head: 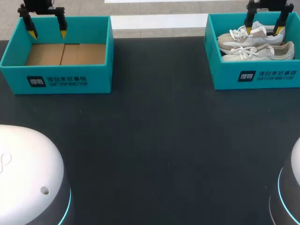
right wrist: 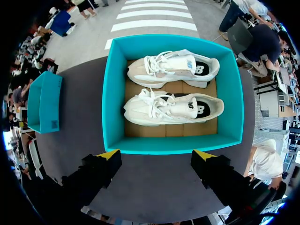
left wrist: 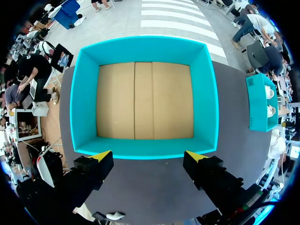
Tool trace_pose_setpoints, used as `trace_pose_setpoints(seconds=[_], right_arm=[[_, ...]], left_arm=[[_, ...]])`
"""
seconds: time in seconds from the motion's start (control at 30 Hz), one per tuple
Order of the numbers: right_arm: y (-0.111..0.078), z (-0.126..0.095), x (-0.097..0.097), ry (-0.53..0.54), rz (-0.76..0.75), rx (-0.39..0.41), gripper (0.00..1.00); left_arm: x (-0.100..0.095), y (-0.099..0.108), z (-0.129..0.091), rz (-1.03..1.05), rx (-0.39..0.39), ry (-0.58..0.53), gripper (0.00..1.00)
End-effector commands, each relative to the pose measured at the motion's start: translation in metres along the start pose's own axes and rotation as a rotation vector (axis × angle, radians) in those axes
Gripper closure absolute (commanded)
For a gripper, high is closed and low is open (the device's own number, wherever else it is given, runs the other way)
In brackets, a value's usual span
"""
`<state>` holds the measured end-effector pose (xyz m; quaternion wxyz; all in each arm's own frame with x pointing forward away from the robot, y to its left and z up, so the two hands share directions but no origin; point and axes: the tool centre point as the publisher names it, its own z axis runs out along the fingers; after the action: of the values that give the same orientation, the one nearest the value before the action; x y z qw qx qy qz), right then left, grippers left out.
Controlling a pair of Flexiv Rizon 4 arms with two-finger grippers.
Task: Take the shoe out of the shoebox, open the shoe tongue, remove and reinsert the insole, then place the shoe into the shoebox
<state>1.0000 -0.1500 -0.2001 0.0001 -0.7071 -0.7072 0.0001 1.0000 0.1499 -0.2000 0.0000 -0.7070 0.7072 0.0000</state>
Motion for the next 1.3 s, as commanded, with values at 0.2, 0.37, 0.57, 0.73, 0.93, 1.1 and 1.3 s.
trace_pose_setpoints(seconds=[0.2, 0.37, 0.57, 0.73, 0.93, 1.1, 1.3], right_arm=[[0.0, 0.0, 0.0, 0.0, 0.0, 0.0, 0.0], [0.003, 0.001, -0.005, -0.047, 0.038, -0.02, 0.0], [0.011, 0.01, -0.036, -0.075, 0.129, -0.014, 0.0], [0.021, 0.011, -0.049, -0.084, 0.147, -0.028, 0.0], [0.019, 0.024, -0.072, -0.09, 0.125, -0.072, 0.0], [0.02, 0.036, -0.085, -0.158, 0.046, -0.134, 0.0], [0.019, 0.047, -0.093, -0.235, 0.03, -0.186, 0.0]], left_arm=[[0.0, 0.0, 0.0, 0.0, 0.0, 0.0, 0.0], [0.0, 0.0, 0.0, 0.0, 0.0, 0.0, 0.0], [0.0, 0.0, 0.0, 0.0, 0.0, 0.0, 0.0], [0.0, 0.0, 0.0, 0.0, 0.0, 0.0, 0.0], [0.0, 0.0, 0.0, 0.0, 0.0, 0.0, 0.0], [0.0, 0.0, 0.0, 0.0, 0.0, 0.0, 0.0], [0.0, 0.0, 0.0, 0.0, 0.0, 0.0, 0.0]])
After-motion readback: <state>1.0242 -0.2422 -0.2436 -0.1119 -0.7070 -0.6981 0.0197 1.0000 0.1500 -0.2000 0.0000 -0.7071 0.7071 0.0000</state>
